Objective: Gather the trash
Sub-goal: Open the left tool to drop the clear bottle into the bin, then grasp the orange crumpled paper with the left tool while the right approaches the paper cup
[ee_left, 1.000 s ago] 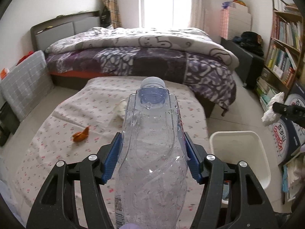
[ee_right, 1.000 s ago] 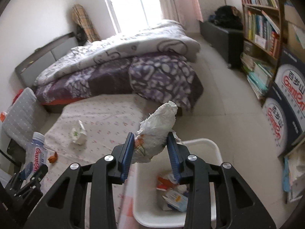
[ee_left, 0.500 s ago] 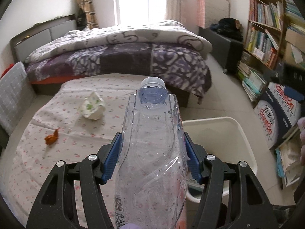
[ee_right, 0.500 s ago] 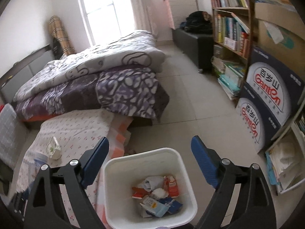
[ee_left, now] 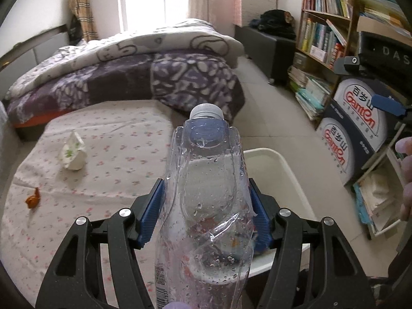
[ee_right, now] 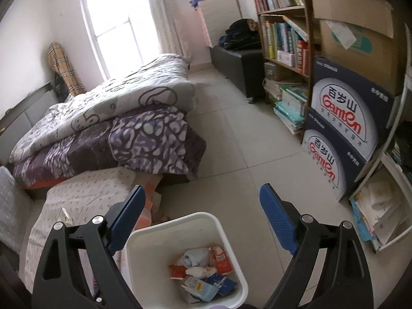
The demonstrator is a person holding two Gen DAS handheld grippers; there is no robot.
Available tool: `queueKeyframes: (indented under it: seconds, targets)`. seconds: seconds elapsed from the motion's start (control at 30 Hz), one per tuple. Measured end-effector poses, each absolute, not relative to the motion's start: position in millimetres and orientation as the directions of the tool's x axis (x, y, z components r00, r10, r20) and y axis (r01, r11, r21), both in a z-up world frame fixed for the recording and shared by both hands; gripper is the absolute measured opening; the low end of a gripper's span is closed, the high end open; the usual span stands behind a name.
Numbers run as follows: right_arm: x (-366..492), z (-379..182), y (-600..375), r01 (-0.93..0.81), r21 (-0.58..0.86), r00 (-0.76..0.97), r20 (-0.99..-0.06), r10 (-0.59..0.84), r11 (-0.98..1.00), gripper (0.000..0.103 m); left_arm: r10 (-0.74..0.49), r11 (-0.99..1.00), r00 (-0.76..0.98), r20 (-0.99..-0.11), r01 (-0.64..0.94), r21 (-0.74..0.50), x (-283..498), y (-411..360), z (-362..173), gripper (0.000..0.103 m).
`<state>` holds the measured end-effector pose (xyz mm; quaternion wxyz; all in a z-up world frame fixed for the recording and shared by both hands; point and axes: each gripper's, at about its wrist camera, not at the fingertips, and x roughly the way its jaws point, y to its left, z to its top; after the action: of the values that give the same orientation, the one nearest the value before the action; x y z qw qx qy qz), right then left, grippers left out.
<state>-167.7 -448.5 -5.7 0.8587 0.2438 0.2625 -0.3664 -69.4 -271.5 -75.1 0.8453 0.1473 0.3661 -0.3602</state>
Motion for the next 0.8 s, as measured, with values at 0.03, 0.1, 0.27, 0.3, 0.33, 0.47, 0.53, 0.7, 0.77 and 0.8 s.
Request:
queueKeyframes:
  seconds: [0.03, 0.1, 0.27, 0.3, 0.33, 0.47, 0.53, 0.7, 0.77, 0.8]
  targets:
    - [-168.5, -6.1, -449.9, 0.761, 0.230, 0.591, -0.630, -0.503, 0.607, 0.088, -0.510, 0.687, 0.450, -0.733, 0.726, -0.033, -68.4, -276.1, -76.2, 0.062]
    - [-170.0, -7.1, -452.1, 0.765, 0.238, 0.589, -0.635, -0.501, 0.598, 0.088, -0.518, 0.681, 0.424, -0.742, 0.730, -0.058, -66.9, -282.2, -77.8, 0.082]
    - [-164.3, -5.3, -447.1, 0.759, 0.251, 0.599, -0.631, -0.493, 0.601, 0.088, -0.497, 0.714, 0.450, -0.742, 0.698, -0.054, -60.0, -276.4, -77.8, 0.093]
    - [-161.7, -4.6, -444.2, 0.755, 0.250, 0.603, -0.629, -0.491, 0.606, 0.089, -0.488, 0.725, 0.457, -0.744, 0.687, -0.053, -56.1, -271.8, -78.6, 0.093]
    - [-158.6, -4.1, -440.8, 0.750, 0.250, 0.607, -0.627, -0.488, 0.612, 0.089, -0.482, 0.732, 0.460, -0.746, 0.679, -0.056, -53.3, -268.5, -78.8, 0.093]
    - [-147.3, -5.1, -428.5, 0.737, 0.257, 0.617, -0.634, -0.466, 0.625, 0.092, -0.435, 0.777, 0.482, -0.761, 0.628, -0.046, -35.3, -248.6, -83.8, 0.093]
    - [-139.6, -5.8, -420.9, 0.725, 0.262, 0.625, -0.639, -0.449, 0.637, 0.092, -0.402, 0.796, 0.504, -0.764, 0.605, -0.020, -26.5, -238.0, -86.9, 0.093]
    - [-118.4, -8.0, -395.0, 0.688, 0.261, 0.646, -0.645, -0.408, 0.677, 0.092, -0.288, 0.840, 0.546, -0.786, 0.539, 0.067, 4.0, -206.9, -97.3, 0.093]
    - [-107.5, -10.6, -383.3, 0.670, 0.262, 0.653, -0.653, -0.383, 0.695, 0.092, -0.251, 0.855, 0.557, -0.792, 0.511, 0.088, 17.5, -193.3, -101.5, 0.093]
    - [-103.4, -11.7, -378.7, 0.662, 0.262, 0.655, -0.657, -0.373, 0.702, 0.092, -0.227, 0.862, 0.562, -0.795, 0.496, 0.104, 24.7, -186.8, -103.7, 0.093]
